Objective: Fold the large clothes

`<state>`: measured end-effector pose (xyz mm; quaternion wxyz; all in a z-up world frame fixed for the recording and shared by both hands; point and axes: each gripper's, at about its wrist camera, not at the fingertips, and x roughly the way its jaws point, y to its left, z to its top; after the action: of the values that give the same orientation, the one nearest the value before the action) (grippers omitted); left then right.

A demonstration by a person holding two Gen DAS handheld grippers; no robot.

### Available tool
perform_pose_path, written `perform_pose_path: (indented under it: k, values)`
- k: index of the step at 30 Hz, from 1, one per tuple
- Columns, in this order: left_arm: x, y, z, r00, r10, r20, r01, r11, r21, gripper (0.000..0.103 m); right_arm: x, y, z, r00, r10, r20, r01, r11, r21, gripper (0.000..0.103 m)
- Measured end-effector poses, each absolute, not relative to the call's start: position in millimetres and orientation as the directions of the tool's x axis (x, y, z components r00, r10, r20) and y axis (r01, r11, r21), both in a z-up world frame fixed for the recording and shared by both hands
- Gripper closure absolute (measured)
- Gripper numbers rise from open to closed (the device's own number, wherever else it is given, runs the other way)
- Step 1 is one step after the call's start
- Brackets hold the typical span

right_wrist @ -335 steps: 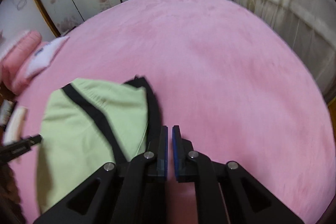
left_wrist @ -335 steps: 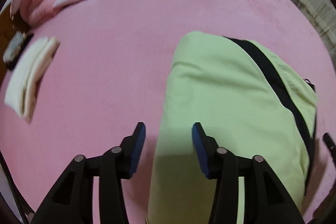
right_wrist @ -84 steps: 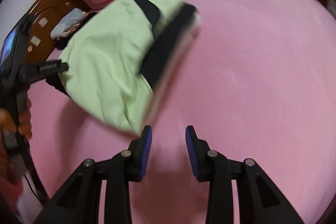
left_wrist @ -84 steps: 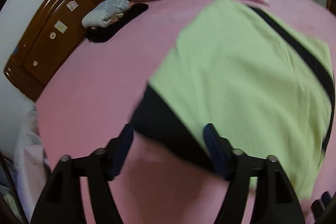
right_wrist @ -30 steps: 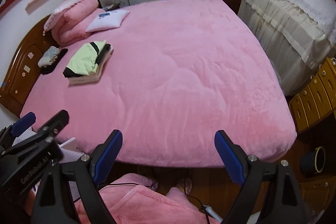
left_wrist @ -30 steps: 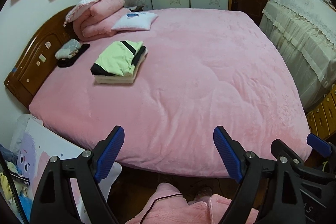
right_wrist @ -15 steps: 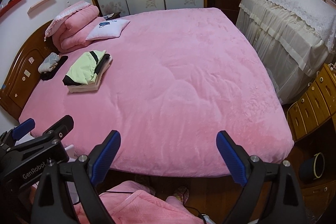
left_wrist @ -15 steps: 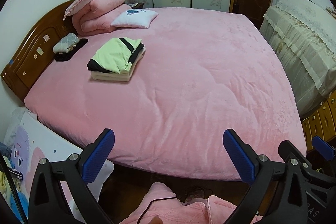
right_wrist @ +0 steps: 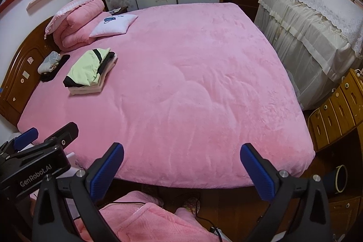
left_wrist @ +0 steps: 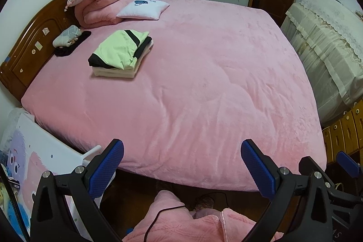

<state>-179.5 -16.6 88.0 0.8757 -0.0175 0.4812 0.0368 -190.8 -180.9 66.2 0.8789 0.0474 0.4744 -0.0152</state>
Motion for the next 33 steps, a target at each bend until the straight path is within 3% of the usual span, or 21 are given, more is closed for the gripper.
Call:
perform_pose_path:
  k: [33]
  values:
    - [-162,-32,77,0.482,0.062,-0.874,-0.076,0.997,0.029,0.001,-171,-192,56,0.492,0.000,-0.871,0.104,0.993,0.059,0.000]
